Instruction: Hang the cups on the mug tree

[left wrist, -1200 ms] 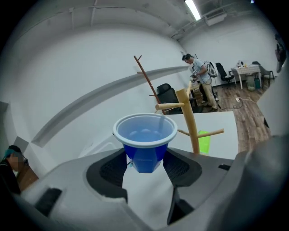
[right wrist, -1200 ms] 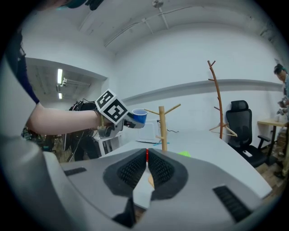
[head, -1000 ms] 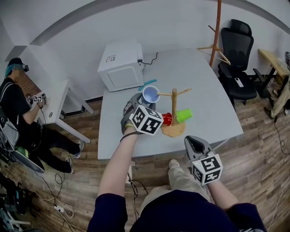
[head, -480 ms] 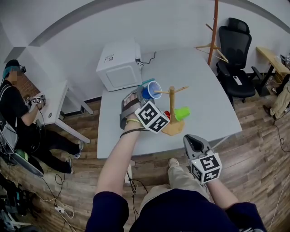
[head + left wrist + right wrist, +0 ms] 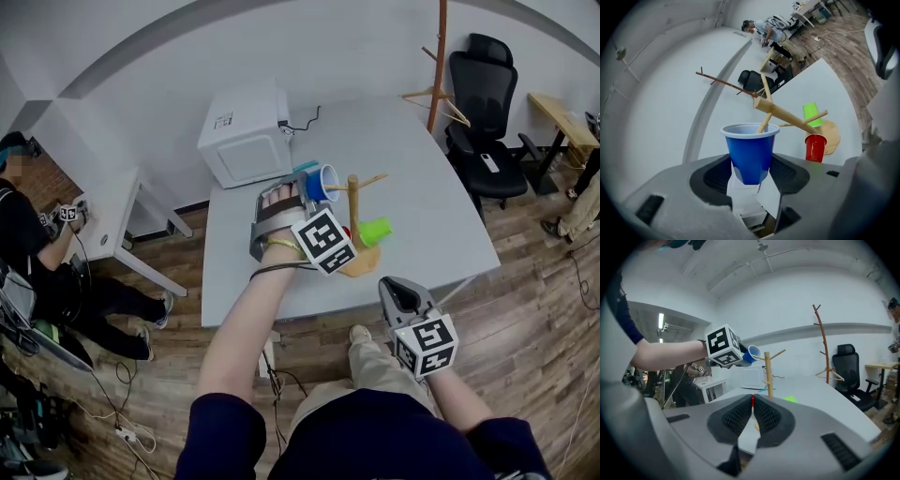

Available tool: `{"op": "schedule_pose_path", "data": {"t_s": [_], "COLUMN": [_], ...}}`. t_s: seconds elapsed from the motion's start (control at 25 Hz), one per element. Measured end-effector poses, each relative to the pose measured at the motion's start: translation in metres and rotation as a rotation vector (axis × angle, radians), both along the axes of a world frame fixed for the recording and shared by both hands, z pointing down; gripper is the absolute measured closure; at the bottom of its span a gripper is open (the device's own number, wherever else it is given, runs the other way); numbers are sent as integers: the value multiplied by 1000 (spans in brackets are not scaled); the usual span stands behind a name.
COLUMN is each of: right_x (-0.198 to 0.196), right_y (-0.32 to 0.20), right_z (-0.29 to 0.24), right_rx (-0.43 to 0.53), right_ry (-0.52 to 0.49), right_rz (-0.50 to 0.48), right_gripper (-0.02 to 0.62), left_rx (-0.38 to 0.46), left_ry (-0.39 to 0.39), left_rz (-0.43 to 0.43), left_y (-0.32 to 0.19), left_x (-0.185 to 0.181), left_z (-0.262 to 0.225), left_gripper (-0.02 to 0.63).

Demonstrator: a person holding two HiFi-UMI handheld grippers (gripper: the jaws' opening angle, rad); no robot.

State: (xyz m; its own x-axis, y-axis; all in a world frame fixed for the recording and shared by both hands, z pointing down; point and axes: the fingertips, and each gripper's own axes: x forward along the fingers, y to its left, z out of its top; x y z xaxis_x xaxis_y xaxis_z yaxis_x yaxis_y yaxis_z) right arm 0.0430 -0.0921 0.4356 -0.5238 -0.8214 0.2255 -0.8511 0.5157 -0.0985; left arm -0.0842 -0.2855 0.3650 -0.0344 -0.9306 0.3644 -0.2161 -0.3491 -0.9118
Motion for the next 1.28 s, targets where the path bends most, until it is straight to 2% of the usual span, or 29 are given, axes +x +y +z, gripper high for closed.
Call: {"op": "schedule_pose_path", "data": {"t_s": [0.16,0.64,0.92,1.12,1.28], "right_x": [0,7,5,5,3], "right_y": [2,4,4,2,2], "right_z": [-3,1,-1,1,1], "right_rx": [3,-7,-6,-9,-10], "right_ry": [-4,-9,-7,-2,-1], "right_rz": [3,26,26,29,28], "right_gripper": [561,561,561,561,561], "left_rx": [17,21,1,-21,-26], "left_ry": [-67,-190,-159,-118,-109], "left_rz": [32,130,176,184,185], "left_y": [2,8,11,9,9], "left_x": [10,34,41,42,40], "left_z": [-4,3,11,17,18], "left_gripper": [344,344,340,279,258]}}
